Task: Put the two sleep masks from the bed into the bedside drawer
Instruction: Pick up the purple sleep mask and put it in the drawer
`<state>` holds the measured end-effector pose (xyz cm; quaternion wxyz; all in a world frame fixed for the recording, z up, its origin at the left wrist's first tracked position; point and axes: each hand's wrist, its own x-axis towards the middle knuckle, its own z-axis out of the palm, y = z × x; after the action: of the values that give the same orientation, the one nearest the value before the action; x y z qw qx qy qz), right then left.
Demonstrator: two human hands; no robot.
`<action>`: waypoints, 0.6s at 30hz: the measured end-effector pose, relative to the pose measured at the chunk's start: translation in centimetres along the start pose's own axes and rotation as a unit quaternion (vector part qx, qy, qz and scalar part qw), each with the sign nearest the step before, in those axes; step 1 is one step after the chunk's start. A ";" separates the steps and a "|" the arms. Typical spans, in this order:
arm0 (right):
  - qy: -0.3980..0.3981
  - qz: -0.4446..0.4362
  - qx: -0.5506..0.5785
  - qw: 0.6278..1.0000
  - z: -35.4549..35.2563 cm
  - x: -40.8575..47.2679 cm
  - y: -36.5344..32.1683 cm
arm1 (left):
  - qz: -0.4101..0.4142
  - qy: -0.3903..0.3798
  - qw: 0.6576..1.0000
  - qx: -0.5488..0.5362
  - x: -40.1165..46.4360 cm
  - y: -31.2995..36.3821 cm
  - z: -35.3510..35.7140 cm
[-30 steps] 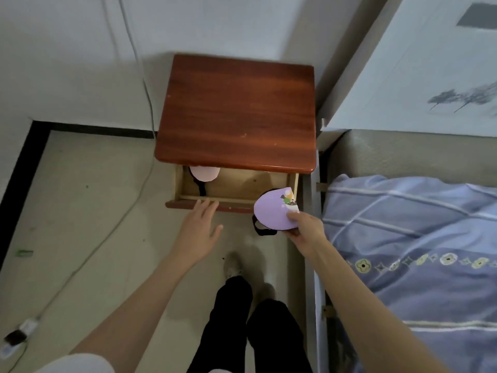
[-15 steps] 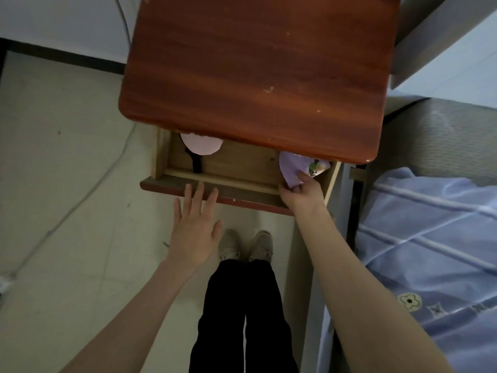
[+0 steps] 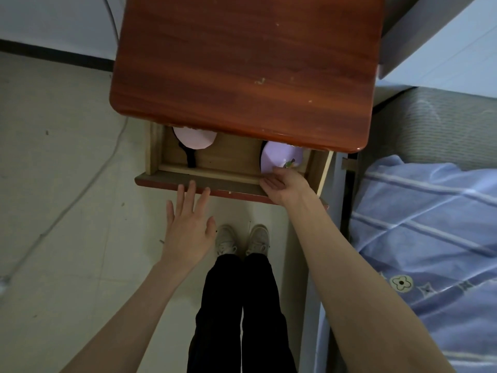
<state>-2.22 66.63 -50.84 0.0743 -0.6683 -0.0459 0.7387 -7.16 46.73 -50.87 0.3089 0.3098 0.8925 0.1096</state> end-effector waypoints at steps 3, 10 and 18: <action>-0.030 -0.010 0.000 0.999 -1.0 -1.2 0.3 | -0.022 0.009 0.998 -0.061 -0.5 -0.1 -0.4; 0.015 0.006 -0.037 0.999 -6.3 -3.5 0.8 | -0.263 0.042 0.886 -0.379 -0.9 0.3 -1.5; -0.045 0.016 0.115 0.992 -8.0 -4.4 0.3 | -0.295 0.027 0.581 -0.758 1.3 0.9 -3.8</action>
<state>6.12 65.35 -47.39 0.1364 -0.6218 0.0466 0.7698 -9.88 48.26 -48.16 0.4221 -0.3210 0.5353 0.6575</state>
